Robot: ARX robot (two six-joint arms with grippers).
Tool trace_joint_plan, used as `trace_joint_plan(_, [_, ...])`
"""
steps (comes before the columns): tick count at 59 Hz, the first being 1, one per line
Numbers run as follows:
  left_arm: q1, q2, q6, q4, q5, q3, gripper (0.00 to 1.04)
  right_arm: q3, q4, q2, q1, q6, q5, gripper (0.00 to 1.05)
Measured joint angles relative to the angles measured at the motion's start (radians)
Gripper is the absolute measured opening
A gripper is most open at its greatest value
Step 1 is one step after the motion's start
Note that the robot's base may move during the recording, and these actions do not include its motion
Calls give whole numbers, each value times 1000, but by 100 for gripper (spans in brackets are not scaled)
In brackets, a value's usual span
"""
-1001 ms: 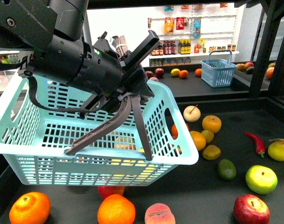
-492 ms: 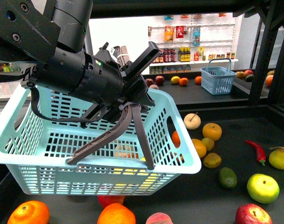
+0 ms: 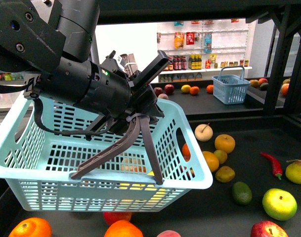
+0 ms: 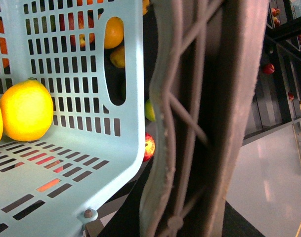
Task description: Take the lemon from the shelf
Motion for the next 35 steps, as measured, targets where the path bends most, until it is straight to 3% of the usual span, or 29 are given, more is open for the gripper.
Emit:
trace_joint_plan(26, [0,0,0,0,0,0,14,0,-134,-133,0,0,0,3])
trace_joint_plan(31, [0,0,0,0,1,0,14,0,-283,-247,0,0,0,3])
trace_joint_plan(35, [0,1,0,0,-3,0,14,0,-299,-294,0,0,-1,3])
